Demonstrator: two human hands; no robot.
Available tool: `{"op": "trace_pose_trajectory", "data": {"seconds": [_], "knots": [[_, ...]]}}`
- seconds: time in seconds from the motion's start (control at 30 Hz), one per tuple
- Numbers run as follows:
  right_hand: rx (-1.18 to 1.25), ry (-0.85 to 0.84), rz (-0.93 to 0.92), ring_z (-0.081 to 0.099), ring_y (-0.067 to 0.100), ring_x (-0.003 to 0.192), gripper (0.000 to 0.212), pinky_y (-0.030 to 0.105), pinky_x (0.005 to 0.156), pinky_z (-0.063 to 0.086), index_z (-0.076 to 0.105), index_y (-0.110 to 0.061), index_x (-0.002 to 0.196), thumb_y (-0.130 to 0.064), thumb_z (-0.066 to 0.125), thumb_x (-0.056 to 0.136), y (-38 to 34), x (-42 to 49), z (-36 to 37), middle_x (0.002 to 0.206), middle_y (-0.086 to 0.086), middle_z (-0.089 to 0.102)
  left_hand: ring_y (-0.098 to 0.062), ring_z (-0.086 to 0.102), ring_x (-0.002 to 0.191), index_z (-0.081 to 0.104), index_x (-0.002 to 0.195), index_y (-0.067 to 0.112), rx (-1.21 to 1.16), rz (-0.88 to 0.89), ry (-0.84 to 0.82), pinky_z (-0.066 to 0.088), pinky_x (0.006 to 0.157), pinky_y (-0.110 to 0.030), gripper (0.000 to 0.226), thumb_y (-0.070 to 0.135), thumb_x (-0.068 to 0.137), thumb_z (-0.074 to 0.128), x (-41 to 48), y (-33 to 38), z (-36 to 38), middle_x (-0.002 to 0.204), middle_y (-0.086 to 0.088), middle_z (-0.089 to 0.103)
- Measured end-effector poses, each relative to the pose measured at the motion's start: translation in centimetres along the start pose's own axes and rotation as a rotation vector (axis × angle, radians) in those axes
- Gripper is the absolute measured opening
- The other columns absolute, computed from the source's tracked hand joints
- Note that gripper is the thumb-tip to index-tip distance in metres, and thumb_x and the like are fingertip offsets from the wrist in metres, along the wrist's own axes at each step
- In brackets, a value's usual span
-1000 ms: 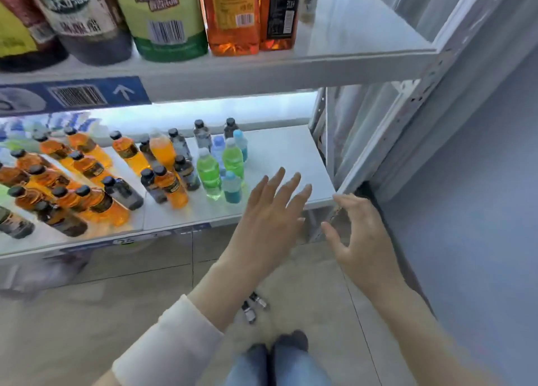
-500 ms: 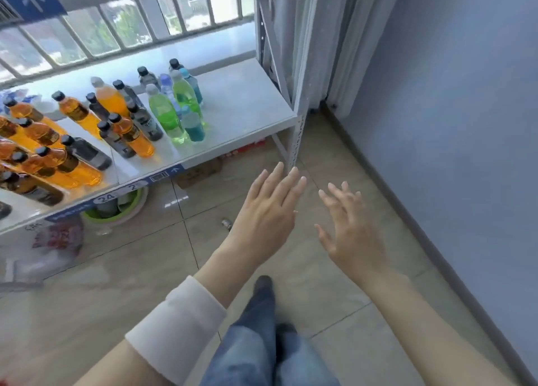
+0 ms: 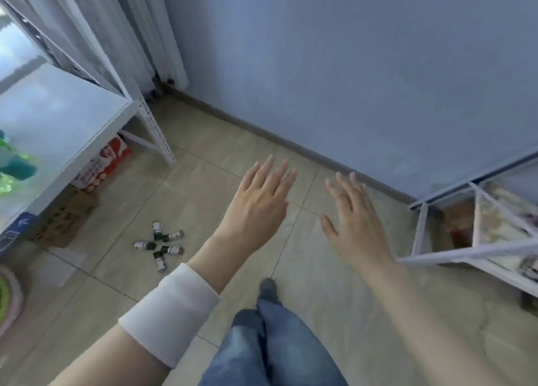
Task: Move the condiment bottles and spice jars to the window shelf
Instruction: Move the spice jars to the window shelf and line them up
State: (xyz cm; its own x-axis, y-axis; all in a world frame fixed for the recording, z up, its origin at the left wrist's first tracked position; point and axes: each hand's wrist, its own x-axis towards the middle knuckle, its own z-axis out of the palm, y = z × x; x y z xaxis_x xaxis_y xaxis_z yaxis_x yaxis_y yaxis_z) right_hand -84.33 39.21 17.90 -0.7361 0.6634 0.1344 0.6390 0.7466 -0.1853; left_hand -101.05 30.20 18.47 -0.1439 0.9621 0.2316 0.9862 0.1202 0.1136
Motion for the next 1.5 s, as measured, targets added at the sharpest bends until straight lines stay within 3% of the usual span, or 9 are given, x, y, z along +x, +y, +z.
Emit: {"op": "trace_pose_trajectory", "data": {"seconds": [0.43,0.87,1.13,1.23,1.33,1.5], "knots": [[-0.047,0.197,0.362,0.040,0.042,0.129,0.053,0.051,0.105,0.031,0.052,0.002,0.125,-0.012,0.071,0.077,12.9,-18.3,-6.4,0.132,0.024,0.050,-0.035,0.050,0.123,0.056,0.122,0.004,-0.139,0.426,0.025,0.041,0.100,-0.048,0.055,0.017,0.072,0.075,2.8,22.8,1.8,0.129,-0.015,0.057],[-0.093,0.390,0.665,0.039,0.043,0.130,0.055,0.049,0.107,0.027,0.049,0.001,0.128,-0.014,0.068,0.079,33.9,-37.2,-16.7,0.134,0.023,0.049,-0.035,0.050,0.123,0.054,0.125,0.004,-0.273,0.656,0.018,0.038,0.101,-0.049,0.058,0.012,0.072,0.074,7.0,53.6,2.6,0.129,-0.014,0.057],[-0.106,0.442,0.783,0.032,0.040,0.135,0.053,0.050,0.107,0.028,0.047,-0.002,0.131,-0.025,0.057,0.085,44.2,-40.5,-19.8,0.138,0.022,0.046,-0.032,0.039,0.133,0.046,0.134,0.008,-0.282,0.751,-0.017,0.029,0.109,-0.045,0.052,0.019,0.085,0.061,13.4,65.1,4.2,0.139,-0.012,0.048],[-0.116,0.482,0.781,0.033,0.038,0.135,0.054,0.047,0.107,0.029,0.047,-0.003,0.131,-0.021,0.065,0.084,49.0,-39.9,-21.1,0.139,0.020,0.046,-0.030,0.044,0.129,0.049,0.131,0.010,-0.303,0.744,0.030,0.033,0.106,-0.045,0.046,0.024,0.087,0.047,16.9,68.9,5.3,0.136,-0.010,0.051],[-0.114,0.498,0.775,0.033,0.038,0.135,0.051,0.050,0.106,0.031,0.047,-0.002,0.132,-0.030,0.054,0.089,54.0,-38.4,-23.1,0.139,0.019,0.046,-0.030,0.047,0.127,0.052,0.129,0.009,-0.329,0.736,0.065,0.036,0.104,-0.045,0.048,0.027,0.086,0.040,21.2,72.5,6.0,0.134,-0.010,0.054],[-0.116,0.520,0.776,0.039,0.040,0.131,0.050,0.054,0.103,0.038,0.048,-0.001,0.131,-0.028,0.053,0.089,61.4,-35.6,-26.9,0.135,0.021,0.049,-0.031,0.049,0.125,0.053,0.127,0.007,-0.365,0.740,0.110,0.039,0.103,-0.046,0.046,0.026,0.086,0.047,27.8,76.5,6.3,0.132,-0.011,0.055]]}}
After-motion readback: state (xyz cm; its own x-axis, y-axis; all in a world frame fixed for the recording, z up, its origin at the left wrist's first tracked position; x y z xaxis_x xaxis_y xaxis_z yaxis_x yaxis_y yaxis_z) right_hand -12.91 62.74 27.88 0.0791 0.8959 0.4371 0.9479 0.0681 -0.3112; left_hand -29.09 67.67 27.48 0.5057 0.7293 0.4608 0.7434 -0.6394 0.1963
